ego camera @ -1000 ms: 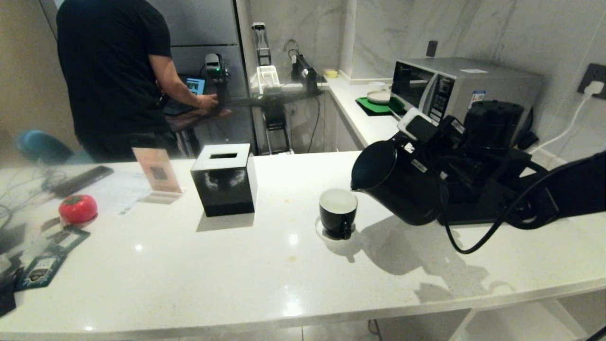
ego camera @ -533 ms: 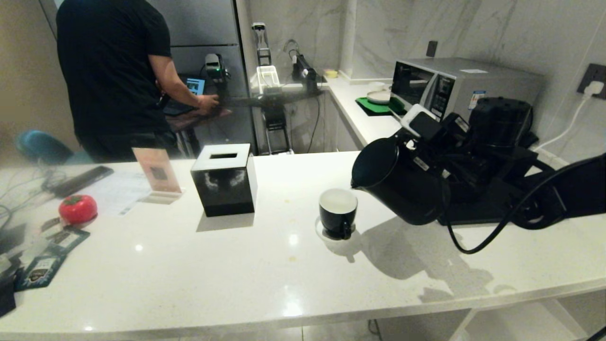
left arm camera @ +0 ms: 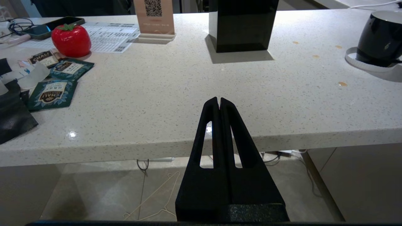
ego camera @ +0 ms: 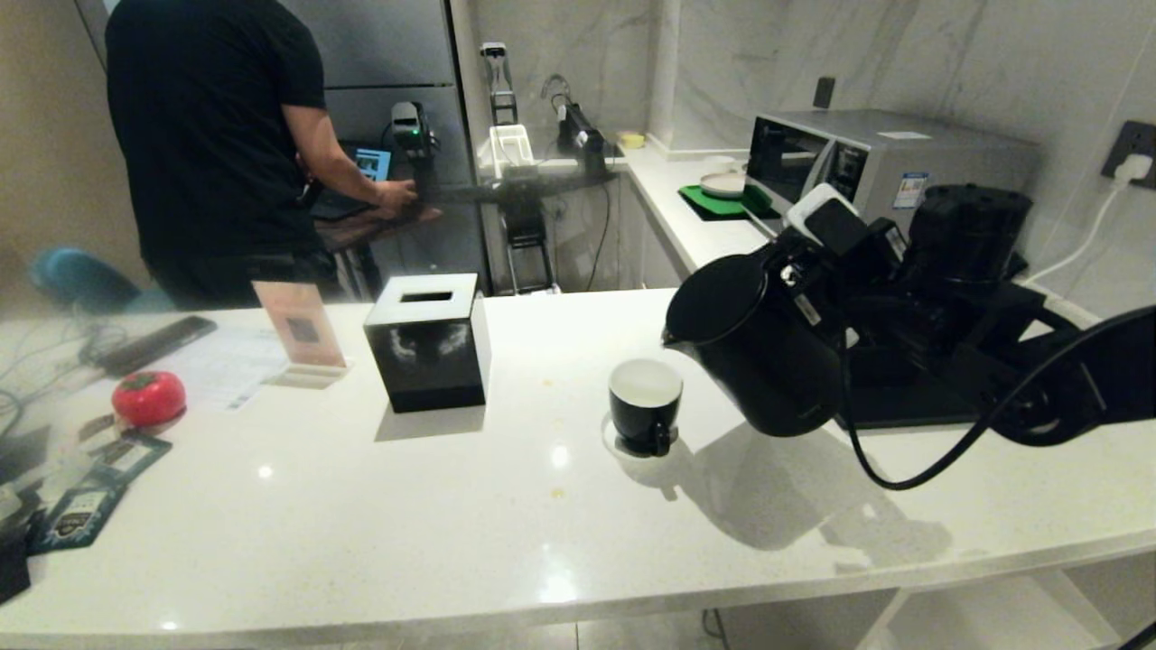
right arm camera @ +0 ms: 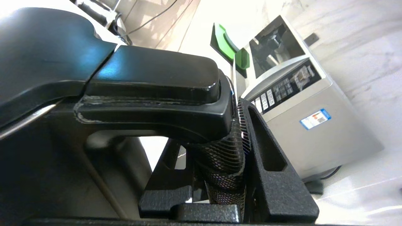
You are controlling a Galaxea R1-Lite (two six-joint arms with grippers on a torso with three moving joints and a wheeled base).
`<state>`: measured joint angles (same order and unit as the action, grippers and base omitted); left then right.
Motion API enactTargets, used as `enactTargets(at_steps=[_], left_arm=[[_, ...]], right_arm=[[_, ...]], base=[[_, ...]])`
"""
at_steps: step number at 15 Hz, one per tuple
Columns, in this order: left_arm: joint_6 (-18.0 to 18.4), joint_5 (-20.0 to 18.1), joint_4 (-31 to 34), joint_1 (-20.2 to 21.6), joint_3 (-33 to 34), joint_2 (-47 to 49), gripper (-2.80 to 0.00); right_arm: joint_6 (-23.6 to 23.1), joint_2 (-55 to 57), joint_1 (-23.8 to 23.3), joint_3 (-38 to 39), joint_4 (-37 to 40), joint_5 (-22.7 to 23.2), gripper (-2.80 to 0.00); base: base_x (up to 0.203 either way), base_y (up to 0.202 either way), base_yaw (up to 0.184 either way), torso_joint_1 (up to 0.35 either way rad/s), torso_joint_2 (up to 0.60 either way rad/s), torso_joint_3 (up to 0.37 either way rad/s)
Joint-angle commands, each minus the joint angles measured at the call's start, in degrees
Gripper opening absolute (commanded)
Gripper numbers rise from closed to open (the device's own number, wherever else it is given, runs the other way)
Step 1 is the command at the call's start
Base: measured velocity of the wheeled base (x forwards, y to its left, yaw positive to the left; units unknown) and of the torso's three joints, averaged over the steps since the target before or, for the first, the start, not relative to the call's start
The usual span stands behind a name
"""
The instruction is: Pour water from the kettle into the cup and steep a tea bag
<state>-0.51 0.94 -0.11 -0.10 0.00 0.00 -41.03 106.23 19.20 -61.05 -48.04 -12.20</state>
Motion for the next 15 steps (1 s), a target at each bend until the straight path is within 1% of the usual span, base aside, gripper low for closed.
enactTargets(at_steps=[1,3,7,8,11,15], left_arm=[[0.0,0.0,-0.1,0.0,0.0,0.1,-2.80],[0.0,0.0,-0.1,0.0,0.0,0.1,-2.80],[0.0,0.0,-0.1,0.0,0.0,0.1,-2.80],[0.0,0.0,-0.1,0.0,0.0,0.1,-2.80],[0.0,0.0,-0.1,0.0,0.0,0.1,-2.80],[0.0,0.0,-0.1,0.0,0.0,0.1,-2.80]], right_arm=[[0.5,-1.1,0.0,0.7,-0.4,-0.2,-2.80],[1.3,-1.8,-0.1,1.3,-0.9,-0.7,-2.80],[4.5,-3.0,-0.1,3.8,-4.1,-4.2,-2.80],[6.1,-3.7,-0.2,4.6,-4.2,-5.0,-2.80],[8.9,-5.0,-2.2,5.5,-4.2,-5.7,-2.80],[12.6,-6.4,-6.0,6.0,-4.0,-5.7,-2.80]], base=[[0.000,0.000,0.000,0.000,0.00,0.000],[0.000,0.000,0.000,0.000,0.00,0.000],[0.000,0.000,0.000,0.000,0.00,0.000],[0.000,0.000,0.000,0.000,0.00,0.000],[0.000,0.000,0.000,0.000,0.00,0.000],[0.000,0.000,0.000,0.000,0.00,0.000]])
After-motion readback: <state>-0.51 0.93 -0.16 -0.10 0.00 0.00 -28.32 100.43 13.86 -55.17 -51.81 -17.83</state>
